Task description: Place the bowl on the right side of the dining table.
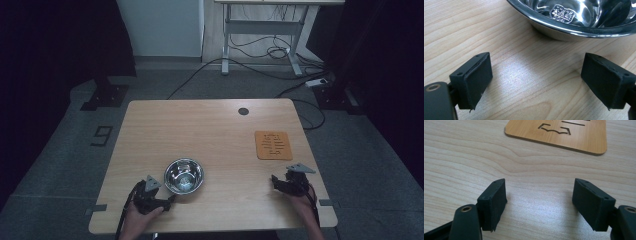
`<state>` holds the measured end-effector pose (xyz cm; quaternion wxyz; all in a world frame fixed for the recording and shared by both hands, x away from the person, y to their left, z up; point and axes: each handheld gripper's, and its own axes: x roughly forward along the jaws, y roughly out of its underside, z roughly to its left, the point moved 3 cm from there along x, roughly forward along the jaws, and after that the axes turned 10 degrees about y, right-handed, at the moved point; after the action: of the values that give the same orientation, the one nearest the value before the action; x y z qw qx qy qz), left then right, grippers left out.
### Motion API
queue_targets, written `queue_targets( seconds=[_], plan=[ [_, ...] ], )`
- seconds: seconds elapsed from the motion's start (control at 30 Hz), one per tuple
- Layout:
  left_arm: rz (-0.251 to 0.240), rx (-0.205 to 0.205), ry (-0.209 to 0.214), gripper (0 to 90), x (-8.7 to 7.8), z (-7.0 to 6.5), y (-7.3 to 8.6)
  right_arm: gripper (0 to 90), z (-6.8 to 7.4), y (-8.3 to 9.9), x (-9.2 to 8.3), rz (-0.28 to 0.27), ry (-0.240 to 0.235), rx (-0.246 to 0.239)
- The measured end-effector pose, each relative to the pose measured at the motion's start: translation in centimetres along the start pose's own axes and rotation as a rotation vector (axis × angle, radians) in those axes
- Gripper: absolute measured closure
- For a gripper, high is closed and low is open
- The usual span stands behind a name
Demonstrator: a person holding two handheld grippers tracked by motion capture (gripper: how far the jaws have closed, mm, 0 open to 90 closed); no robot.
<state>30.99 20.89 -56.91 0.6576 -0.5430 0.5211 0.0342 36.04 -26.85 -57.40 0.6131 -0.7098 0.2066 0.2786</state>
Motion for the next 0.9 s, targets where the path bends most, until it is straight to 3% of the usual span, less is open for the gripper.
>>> queue_targets(
  seconds=[0.5, 0.9],
  plan=[
    [0.000, -0.001, 0.000, 9.5, 0.02, 0.00, -0.01, 25.4, -0.02, -0.07, 0.10, 0.005, 0.007, 0.003],
    [0.000, 0.000, 0.002, 9.2, 0.05, 0.02, -0.05, 25.8, -0.45, -0.27, -0.34, -0.028, -0.018, 0.066]
  ],
)
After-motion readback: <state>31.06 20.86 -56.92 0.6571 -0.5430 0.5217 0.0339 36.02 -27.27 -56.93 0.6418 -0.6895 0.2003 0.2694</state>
